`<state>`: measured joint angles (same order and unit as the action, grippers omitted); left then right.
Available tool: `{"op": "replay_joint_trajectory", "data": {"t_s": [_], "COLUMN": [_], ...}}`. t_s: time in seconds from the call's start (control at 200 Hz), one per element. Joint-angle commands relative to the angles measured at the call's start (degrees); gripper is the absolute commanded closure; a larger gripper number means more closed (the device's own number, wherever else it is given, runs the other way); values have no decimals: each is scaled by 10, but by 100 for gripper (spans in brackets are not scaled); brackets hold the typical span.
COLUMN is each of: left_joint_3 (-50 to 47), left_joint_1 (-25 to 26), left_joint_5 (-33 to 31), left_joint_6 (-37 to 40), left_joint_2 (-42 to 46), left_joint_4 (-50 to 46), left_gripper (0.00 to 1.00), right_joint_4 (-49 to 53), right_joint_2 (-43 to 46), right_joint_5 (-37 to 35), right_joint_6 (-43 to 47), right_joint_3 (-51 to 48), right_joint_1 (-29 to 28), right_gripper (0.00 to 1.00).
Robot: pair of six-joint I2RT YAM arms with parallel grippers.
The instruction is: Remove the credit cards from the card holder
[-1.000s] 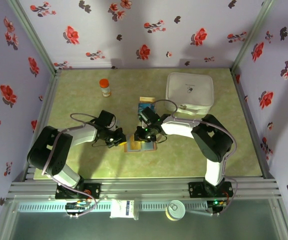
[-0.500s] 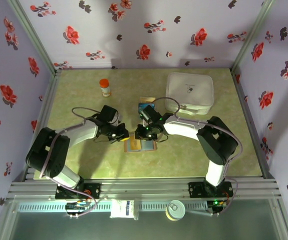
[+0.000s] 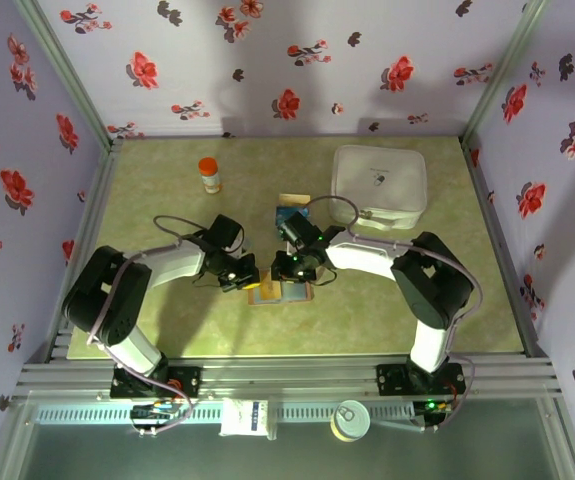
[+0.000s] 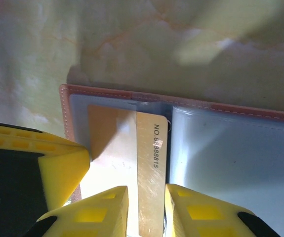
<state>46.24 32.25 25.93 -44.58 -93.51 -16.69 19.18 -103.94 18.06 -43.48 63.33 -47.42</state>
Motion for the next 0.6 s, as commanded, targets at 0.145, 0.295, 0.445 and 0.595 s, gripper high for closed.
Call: {"op": "replay_joint_trajectory", "data": {"t_s": [0.145, 0.295, 0.445, 0.595], "left_joint_3": [2, 0, -1, -1], "left_joint_1": [2, 2, 2, 2], "left_joint_5": [-12, -15, -16, -16], "left_joint_6": [15, 16, 16, 16], "left_joint_2": [-11, -13, -14, -13], "left_joint_4": [-17, -20, -20, -20], "left_gripper": [100, 100, 100, 100], "right_joint_4": [-18, -49, -78, -92], "right_joint_2": [-23, -21, -11, -1], "right_joint_5": [16, 39, 56, 61], "right_joint_6": [3, -8, -22, -29], "right_joint_3": [-3, -12, -22, -33], "right_joint_1": [-3, -2, -1, 2], "right_gripper": [73, 73, 74, 76]}}
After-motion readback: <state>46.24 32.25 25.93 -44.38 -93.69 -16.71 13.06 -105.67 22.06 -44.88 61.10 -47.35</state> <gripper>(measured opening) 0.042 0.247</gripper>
